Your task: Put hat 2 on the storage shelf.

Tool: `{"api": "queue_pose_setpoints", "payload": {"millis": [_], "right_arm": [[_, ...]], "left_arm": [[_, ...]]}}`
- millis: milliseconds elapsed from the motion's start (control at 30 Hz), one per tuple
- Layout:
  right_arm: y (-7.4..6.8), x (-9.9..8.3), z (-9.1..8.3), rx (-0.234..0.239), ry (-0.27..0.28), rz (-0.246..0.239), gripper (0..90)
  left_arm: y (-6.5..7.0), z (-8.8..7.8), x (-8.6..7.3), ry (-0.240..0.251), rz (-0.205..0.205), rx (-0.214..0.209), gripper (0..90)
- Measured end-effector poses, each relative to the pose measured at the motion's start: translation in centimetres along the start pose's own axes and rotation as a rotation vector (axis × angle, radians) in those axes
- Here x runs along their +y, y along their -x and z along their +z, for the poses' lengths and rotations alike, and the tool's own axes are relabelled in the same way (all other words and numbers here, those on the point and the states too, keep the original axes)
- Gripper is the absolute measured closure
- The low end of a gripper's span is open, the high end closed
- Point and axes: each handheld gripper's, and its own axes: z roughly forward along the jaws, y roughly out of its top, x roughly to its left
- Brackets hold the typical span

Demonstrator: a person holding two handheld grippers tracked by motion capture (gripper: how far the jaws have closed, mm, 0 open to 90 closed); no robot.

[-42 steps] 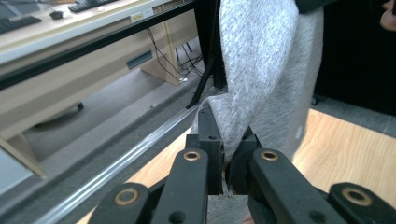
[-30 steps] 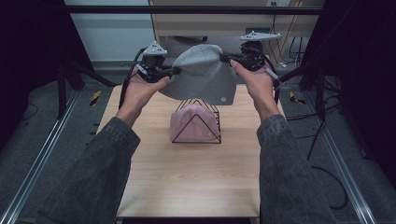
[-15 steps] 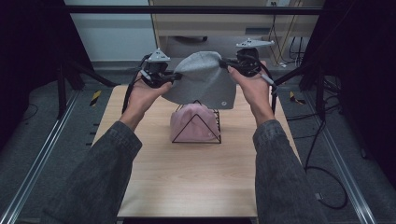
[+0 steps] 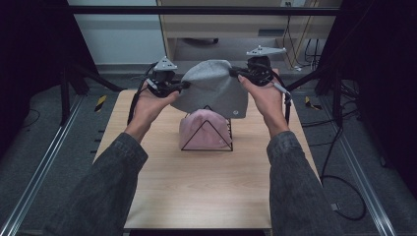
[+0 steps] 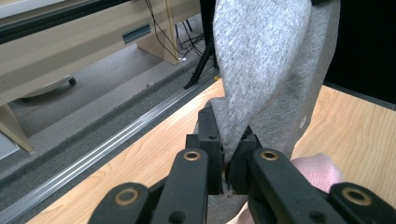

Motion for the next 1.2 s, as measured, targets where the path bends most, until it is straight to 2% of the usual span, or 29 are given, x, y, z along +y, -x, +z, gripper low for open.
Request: {"api": "queue_pose_setpoints", "payload": {"millis": [433, 967, 1200], "right_arm": [[-0.3, -1.9, 0.4, 0.016, -0.028, 0.008, 86.2], [-0.7, -3.3, 1.4, 0.027, -0.063, 0.011, 86.2], [-0.7, -4.2, 2.0, 0.022, -0.089, 0.031, 86.2]], "left_arm": [[0.1, 0.8, -1.7, -0.022, -0.019, -0.006, 86.8], [0.0, 1.0, -3.2, -0.038, -0.030, -0.014, 86.9], [0.1, 1.5, -4.1, -0.053, -0.040, -0.017, 86.9]]}}
